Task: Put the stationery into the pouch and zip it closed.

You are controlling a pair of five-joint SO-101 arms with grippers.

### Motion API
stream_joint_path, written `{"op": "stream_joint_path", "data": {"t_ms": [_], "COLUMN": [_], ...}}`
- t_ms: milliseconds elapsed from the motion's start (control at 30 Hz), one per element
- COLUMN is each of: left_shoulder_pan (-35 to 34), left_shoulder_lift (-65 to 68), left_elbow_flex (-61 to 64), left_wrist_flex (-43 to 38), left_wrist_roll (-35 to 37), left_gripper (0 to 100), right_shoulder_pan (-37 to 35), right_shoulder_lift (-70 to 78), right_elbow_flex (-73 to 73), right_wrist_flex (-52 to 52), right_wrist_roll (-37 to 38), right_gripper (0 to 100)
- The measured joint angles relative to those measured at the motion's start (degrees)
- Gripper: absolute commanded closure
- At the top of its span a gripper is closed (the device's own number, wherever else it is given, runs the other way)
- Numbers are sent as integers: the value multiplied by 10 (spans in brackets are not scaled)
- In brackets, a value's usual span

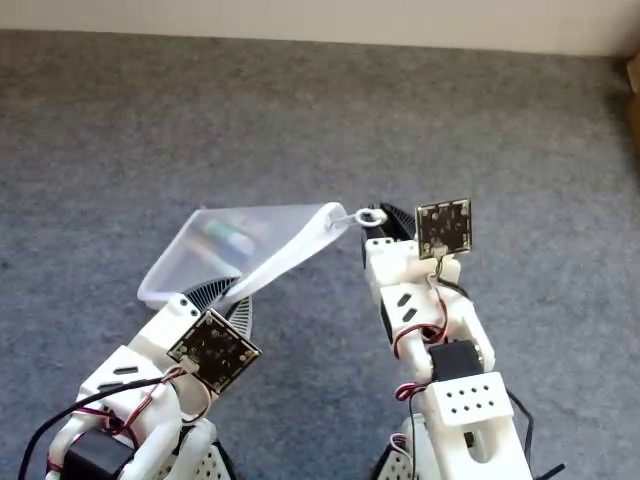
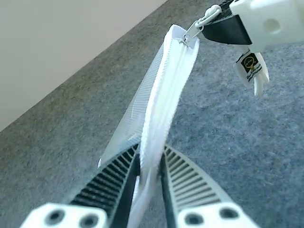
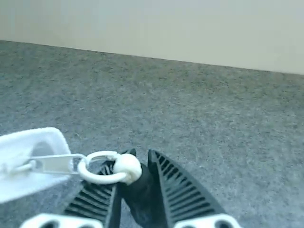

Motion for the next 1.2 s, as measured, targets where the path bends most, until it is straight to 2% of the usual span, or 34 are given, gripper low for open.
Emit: {"op": "stream_joint_path", "data": {"t_ms": [200,267,400,533,733,933,1200], "left_shoulder_pan": [-1,-2,-13,-62,-125,-177,-183], "left_shoulder_lift": [0,0,0,-2,-2,-1,-1], "left_elbow_flex": [0,0,0,11,65,69,78], "left_wrist_flex": [-12,-22,-48,-114,-226,-297,-378], "left_wrist_roll": [0,1,1,1,-19,-26,-79], "left_gripper": [996,996,996,996,996,996,995], "right_shoulder_pan": [0,-8,-17,-16,-16,-16,-16], "right_shoulder_lift": [0,0,0,1,1,1,1], "right_elbow_flex": [0,0,1,1,1,1,1], "right_wrist_flex": [-1,0,55,100,105,105,105], "right_wrist_roll": [0,0,-3,-3,-7,-47,-51], "right_gripper": [800,769,766,766,766,766,766]}}
